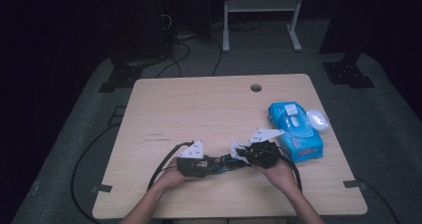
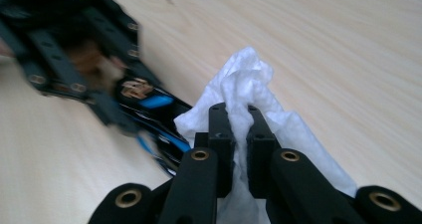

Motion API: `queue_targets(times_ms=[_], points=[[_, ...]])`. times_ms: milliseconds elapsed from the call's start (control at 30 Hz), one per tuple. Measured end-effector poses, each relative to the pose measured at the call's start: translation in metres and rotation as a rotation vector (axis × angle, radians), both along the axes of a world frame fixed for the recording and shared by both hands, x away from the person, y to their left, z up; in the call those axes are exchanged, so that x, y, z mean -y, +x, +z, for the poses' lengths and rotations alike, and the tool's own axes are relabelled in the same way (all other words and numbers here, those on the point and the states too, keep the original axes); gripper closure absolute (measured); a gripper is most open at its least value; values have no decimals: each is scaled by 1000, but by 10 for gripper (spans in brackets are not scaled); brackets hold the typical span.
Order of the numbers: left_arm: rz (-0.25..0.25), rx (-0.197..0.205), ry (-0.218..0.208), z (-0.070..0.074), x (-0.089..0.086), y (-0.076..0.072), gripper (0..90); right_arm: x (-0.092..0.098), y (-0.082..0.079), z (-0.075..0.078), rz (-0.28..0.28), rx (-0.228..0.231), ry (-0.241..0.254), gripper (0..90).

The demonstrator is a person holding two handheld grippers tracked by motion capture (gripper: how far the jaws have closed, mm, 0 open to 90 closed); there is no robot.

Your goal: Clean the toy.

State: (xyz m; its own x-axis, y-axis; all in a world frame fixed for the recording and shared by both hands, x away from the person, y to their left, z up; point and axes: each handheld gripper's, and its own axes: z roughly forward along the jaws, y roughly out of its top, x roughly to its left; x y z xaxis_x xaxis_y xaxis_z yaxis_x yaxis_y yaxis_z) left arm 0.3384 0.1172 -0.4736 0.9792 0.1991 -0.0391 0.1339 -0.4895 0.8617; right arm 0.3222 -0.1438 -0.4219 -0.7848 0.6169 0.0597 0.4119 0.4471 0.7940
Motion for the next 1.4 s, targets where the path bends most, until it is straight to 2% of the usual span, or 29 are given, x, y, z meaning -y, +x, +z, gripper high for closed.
queue_targets(times_ms=[67, 133, 333, 400, 533, 667, 733, 833, 933, 967, 1067, 1133, 1200, 1300, 1400], points=[[1, -2, -1, 0, 0, 0, 670, -7, -1, -1, 17, 15, -10, 849], [2, -2, -2, 0, 0, 0, 671, -5, 0, 0, 20, 8, -7, 849], [-1, 0, 0, 0, 0, 0, 671, 25, 4, -2, -55, 2, 0, 849], [-1, -1, 0, 0, 0, 0, 671, 28, 3, -1, -68, 3, -5, 849], [1, 1, 5, 0, 0, 0, 672, 30, 3, -1, -62, 11, -11, 849], [-2, -2, 2, 0, -1, 1, 672, 39, 5, -3, -103, 0, -34, 849], [-4, -2, 3, 0, -1, 1, 672, 42, 4, -3, -112, -7, -9, 849], [-1, -3, 2, 0, 0, 1, 672, 33, 3, 0, -84, 3, 21, 849], [1, 0, 6, 0, -1, 1, 672, 23, 2, 0, -49, 8, -4, 849], [2, -1, 4, 0, -1, 1, 672, 23, 3, -1, -45, 9, -9, 849], [-4, 2, 6, 0, -1, 1, 673, 34, 2, -3, -61, -1, 16, 848], [-5, 0, 5, 0, -1, 2, 672, 39, 0, -1, -82, -4, 2, 848], [-5, -2, 5, 0, -1, 2, 673, 40, -2, 0, -76, -5, 6, 849], [-3, -4, 5, 0, -1, 2, 673, 32, -1, 2, -53, -4, 3, 848], [-1, -7, 0, 0, 0, 2, 673, 16, 0, 2, -16, 0, 1, 849]])
